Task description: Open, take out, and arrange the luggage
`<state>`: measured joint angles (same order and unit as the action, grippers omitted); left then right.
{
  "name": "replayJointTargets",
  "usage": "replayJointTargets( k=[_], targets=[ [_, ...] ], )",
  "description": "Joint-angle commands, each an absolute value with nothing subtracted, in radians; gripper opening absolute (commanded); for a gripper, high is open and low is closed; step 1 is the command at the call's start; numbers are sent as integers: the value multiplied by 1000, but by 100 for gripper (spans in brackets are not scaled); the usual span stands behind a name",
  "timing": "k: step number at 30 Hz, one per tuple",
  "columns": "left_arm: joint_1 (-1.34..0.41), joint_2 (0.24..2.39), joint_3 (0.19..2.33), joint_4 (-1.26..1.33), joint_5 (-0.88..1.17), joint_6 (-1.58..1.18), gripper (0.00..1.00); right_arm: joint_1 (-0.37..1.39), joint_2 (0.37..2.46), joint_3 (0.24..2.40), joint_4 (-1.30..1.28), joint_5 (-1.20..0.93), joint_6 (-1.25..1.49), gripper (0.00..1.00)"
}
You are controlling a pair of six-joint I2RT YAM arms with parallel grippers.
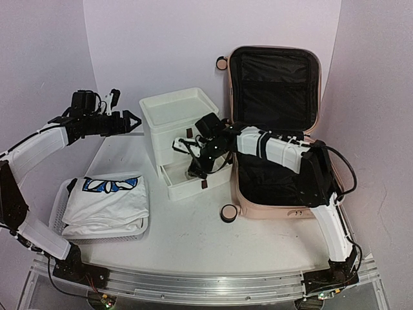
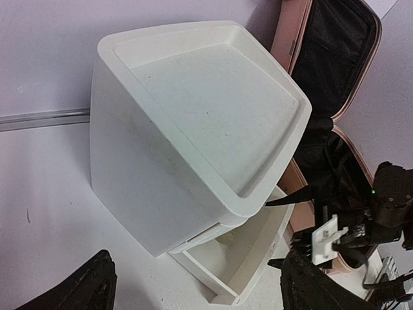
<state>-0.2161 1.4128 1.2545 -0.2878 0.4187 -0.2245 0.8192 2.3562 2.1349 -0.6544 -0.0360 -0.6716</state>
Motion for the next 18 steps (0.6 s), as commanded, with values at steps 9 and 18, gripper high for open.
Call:
replayJointTargets(
  k=[9, 18],
  targets=[
    [-219, 1390, 1247, -265, 440, -233, 89, 891, 2028, 1763, -671, -58, 251, 98],
    [-219, 1413, 1248, -266, 466, -260, 89, 890, 2098, 1738, -666, 64, 428, 98]
  ],
)
